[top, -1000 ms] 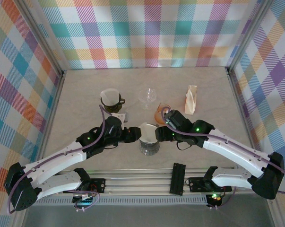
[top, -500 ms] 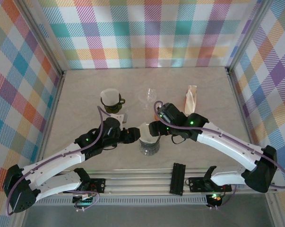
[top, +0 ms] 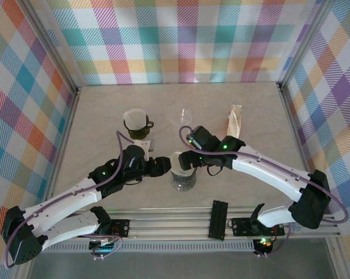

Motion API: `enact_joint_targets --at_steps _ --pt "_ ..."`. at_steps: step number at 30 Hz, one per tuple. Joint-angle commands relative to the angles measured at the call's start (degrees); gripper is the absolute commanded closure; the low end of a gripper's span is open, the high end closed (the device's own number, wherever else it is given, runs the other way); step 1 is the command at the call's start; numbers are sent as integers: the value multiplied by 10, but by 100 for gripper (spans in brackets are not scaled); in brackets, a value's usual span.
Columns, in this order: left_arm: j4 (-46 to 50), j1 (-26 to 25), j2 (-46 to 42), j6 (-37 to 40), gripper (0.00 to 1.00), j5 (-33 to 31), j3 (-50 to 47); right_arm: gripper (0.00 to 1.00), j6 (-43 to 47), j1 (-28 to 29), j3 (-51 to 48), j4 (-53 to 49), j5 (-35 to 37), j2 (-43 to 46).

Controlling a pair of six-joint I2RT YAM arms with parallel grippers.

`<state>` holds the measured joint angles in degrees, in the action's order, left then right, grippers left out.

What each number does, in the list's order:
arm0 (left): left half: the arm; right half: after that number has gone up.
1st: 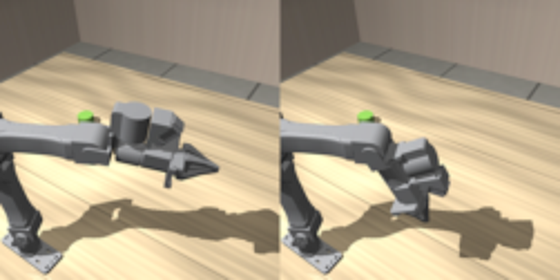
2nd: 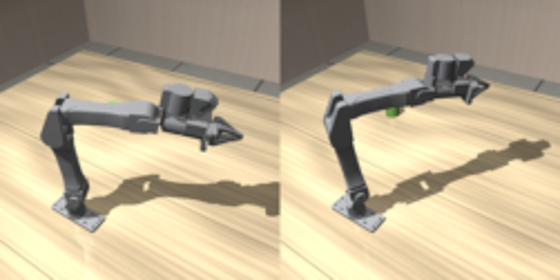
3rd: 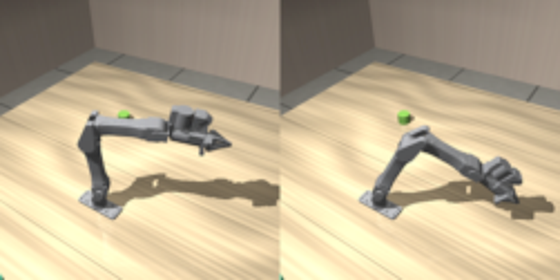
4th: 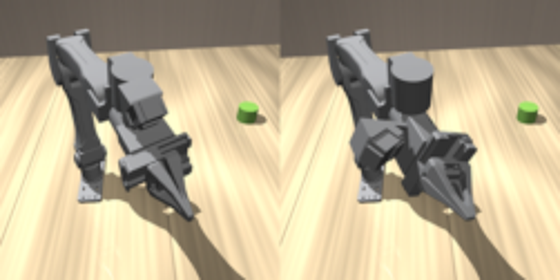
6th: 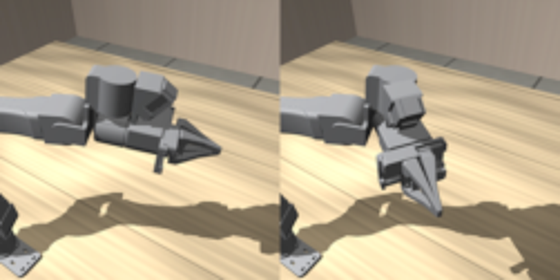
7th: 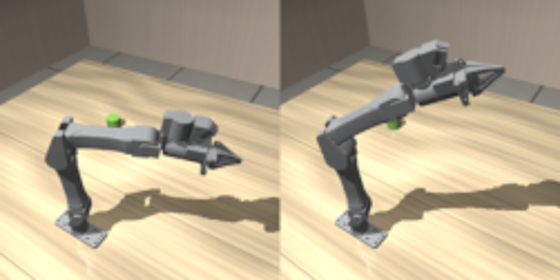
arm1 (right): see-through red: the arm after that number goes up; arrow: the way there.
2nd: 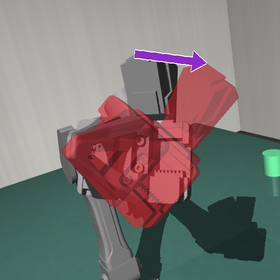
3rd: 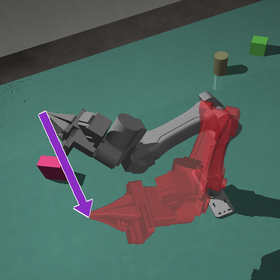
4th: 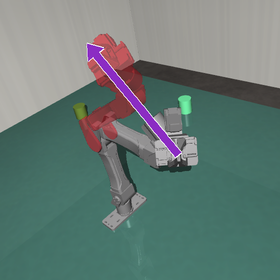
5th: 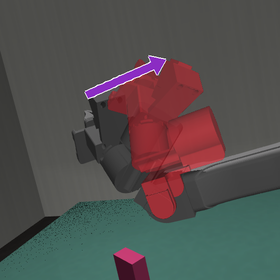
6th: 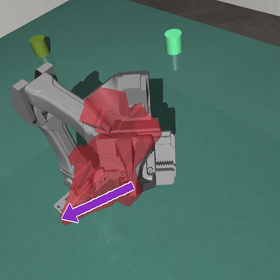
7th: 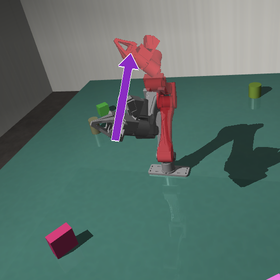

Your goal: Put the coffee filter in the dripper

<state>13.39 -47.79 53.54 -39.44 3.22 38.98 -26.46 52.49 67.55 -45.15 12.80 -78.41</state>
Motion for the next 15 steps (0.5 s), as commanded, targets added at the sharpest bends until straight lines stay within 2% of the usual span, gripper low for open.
enact_joint_targets --at_steps 1,15 --pt "2 7 4 0 41 5 -8 9 17 2 23 -14 -9 -19" --pt "0 7 4 -3 42 6 -9 9 19 2 10 -3 -2 -60"
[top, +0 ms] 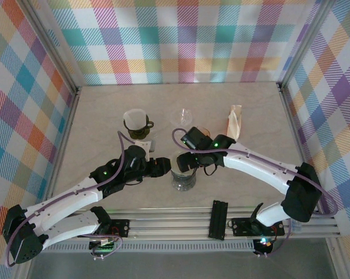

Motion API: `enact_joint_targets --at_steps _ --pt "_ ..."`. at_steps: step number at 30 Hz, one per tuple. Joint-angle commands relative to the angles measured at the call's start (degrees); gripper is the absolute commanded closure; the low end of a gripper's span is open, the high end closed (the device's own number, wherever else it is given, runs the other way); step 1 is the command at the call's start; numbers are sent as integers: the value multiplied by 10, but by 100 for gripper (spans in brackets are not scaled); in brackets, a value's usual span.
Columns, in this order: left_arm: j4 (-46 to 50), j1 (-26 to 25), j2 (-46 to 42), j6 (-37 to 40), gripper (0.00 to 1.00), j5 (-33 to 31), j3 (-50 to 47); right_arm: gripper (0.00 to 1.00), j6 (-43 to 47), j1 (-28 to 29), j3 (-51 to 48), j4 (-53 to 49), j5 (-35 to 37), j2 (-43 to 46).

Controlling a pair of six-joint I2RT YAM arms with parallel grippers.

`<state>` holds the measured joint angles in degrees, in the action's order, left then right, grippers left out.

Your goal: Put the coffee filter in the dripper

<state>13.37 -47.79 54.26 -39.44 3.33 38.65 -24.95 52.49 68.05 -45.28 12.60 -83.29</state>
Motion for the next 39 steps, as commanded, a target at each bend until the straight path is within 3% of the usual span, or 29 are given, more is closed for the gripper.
enact_joint_targets --at_steps 1,22,39 --pt "0 6 -4 -3 42 6 -5 9 3 2 3 0 -1 -12" --pt "-40 6 -2 -13 29 22 -2 10 -15 4 -44 36 7 -18" --pt "-42 6 28 -12 38 24 -8 9 -26 10 -57 53 14 -10"
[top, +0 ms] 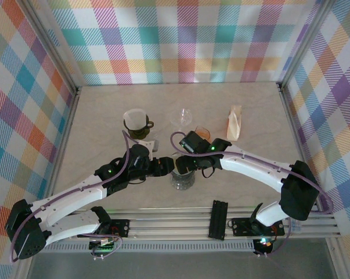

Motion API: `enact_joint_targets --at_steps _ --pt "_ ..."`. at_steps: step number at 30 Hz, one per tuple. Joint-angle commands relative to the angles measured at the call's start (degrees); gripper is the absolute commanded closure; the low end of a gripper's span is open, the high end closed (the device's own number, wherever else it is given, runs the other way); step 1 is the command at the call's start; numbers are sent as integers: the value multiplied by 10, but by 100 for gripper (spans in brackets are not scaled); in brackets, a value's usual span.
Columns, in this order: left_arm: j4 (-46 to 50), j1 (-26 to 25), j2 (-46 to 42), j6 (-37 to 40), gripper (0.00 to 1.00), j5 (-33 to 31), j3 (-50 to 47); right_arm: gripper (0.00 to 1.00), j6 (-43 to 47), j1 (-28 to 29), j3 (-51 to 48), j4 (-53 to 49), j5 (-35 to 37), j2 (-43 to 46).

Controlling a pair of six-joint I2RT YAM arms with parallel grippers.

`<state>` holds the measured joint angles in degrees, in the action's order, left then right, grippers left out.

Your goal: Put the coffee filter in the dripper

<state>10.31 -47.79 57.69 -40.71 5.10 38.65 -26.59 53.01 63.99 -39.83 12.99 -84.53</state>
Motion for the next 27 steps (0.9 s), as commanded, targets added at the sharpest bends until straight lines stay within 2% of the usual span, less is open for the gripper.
enact_joint_targets --at_steps 1,3,11,17,27 --pt "-12 7 -9 -1 38 7 -9 10 -11 6 -18 -1 11 3" --pt "-14 7 -11 -2 39 9 -10 9 -12 6 -19 1 12 4" --pt "-13 5 -10 -1 53 22 -13 9 -19 7 -20 7 16 13" --pt "-7 5 -19 -1 54 18 -17 9 -27 6 -10 8 29 37" --pt "-11 5 -17 -1 52 19 -18 9 -45 6 -7 -25 59 129"
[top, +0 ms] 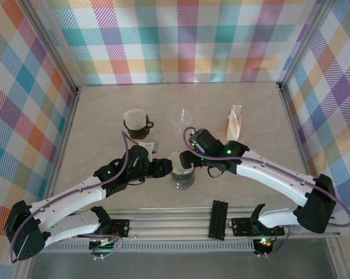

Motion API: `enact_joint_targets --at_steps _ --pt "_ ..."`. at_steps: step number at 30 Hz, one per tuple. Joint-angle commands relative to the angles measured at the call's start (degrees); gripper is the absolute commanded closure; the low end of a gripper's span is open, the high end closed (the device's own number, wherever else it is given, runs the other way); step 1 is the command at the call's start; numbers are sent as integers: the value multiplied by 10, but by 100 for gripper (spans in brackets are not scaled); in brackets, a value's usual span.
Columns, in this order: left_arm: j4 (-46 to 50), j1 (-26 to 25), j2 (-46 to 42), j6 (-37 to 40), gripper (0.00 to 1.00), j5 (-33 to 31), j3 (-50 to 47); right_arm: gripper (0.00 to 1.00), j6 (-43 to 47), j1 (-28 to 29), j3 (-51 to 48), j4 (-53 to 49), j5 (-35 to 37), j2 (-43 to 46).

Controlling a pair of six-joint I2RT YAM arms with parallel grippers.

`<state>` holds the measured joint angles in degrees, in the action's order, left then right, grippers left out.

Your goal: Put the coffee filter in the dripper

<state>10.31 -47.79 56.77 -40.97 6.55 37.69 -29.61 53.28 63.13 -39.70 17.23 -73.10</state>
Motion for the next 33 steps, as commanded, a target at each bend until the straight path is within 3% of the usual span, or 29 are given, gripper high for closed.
enact_joint_targets --at_steps 1,15,24,33 --pt "-11 5 -7 2 52 4 -10 9 -17 3 -1 -33 18 20" --pt "-6 5 -14 2 52 1 -12 10 -29 3 -27 -49 14 38" --pt "-5 4 -15 -1 52 0 -11 9 17 3 11 -43 -55 -11" --pt "-4 5 -11 -2 50 -5 -7 11 21 10 -35 -29 -100 35"
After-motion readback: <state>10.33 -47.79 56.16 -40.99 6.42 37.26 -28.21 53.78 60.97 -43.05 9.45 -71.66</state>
